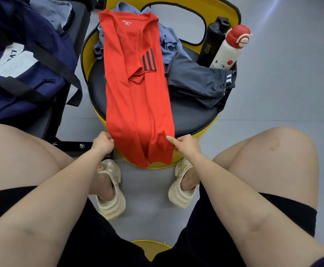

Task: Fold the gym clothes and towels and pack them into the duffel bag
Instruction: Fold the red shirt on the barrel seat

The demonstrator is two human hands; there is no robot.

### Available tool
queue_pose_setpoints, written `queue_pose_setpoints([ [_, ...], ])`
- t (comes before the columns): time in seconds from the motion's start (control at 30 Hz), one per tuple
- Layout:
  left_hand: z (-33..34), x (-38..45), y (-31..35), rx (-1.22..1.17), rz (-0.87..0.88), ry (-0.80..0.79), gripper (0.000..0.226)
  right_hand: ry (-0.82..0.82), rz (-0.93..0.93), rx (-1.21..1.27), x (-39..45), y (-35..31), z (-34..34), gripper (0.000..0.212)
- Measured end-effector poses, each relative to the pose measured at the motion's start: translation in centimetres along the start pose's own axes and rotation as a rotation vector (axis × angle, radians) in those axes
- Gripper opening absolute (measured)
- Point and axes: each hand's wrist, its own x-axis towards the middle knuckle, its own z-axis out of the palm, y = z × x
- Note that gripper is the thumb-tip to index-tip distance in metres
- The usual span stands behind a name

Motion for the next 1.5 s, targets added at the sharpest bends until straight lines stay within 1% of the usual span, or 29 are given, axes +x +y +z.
queue_pose_setpoints([
  [0.07,-0.5,0.3,-0.4,-0.072,-0.02,0.034,0.038,-0.067,0.022,0.057,0.2,0.6,0.2,0.054],
  [0.17,-0.5,0.3,-0.2,-0.171,-0.003,0.032,0.053,-0.123,0.027,0.106,0.7,1.3,0.5,0.037],
  [0.23,0.0,0.1,-0.1,-0.286,0.011,-0.001,0.062,-0.135,0.037,0.139,1.1,1.7,0.7,0.04],
  [0.3,0.5,0.1,0.0,-0.377,0.022,-0.038,0.063,-0.155,0.061,0.176,1.3,1.8,0.9,0.044],
  [0.37,0.8,0.0,0.2,-0.444,0.019,-0.071,0.058,-0.183,0.093,0.226,1.5,1.8,1.0,0.045],
  [0.43,1.0,-0.1,0.4,-0.489,0.012,-0.095,0.053,-0.199,0.1,0.254,1.6,1.9,1.1,0.032],
  [0.5,1.2,-0.1,0.3,-0.483,0.011,-0.123,0.048,-0.206,0.098,0.252,1.6,1.9,1.2,0.024],
  [0.6,1.6,-0.7,-0.2,-0.431,-0.005,-0.19,0.038,-0.221,0.082,0.249,1.4,1.9,1.2,0.027],
  [0.67,2.0,-1.0,-0.8,-0.404,-0.015,-0.237,0.035,-0.231,0.078,0.239,1.3,1.9,1.2,0.02],
  [0.7,2.1,-1.2,-1.0,-0.387,-0.019,-0.262,0.035,-0.241,0.07,0.228,1.2,1.8,1.2,0.021],
  [0.77,2.1,-1.6,-1.4,-0.352,-0.025,-0.309,0.04,-0.267,0.072,0.213,1.0,1.8,1.2,0.039],
  [0.8,2.1,-1.8,-1.5,-0.332,-0.031,-0.337,0.043,-0.281,0.072,0.205,0.8,1.8,1.1,0.042],
  [0.93,1.7,-2.9,-1.7,-0.279,-0.041,-0.399,0.046,-0.335,0.08,0.163,-0.1,1.5,1.2,0.031],
  [1.13,1.5,-4.6,-2.7,-0.242,-0.074,-0.475,0.035,-0.362,0.106,0.157,-1.7,1.5,1.5,0.031],
  [1.23,1.2,-5.2,-3.4,-0.219,-0.096,-0.488,0.034,-0.362,0.089,0.166,-2.7,1.6,1.2,0.029],
  [1.37,0.8,-6.3,-3.9,-0.292,-0.11,-0.496,0.033,-0.401,0.091,0.174,-4.3,1.6,0.7,0.024],
  [1.43,0.6,-7.1,-4.0,-0.28,-0.096,-0.491,0.028,-0.407,0.123,0.138,-4.7,1.7,0.7,0.012],
  [1.5,0.7,-7.5,-4.5,-0.256,-0.079,-0.503,0.018,-0.387,0.149,0.132,-5.1,1.6,0.7,0.011],
])
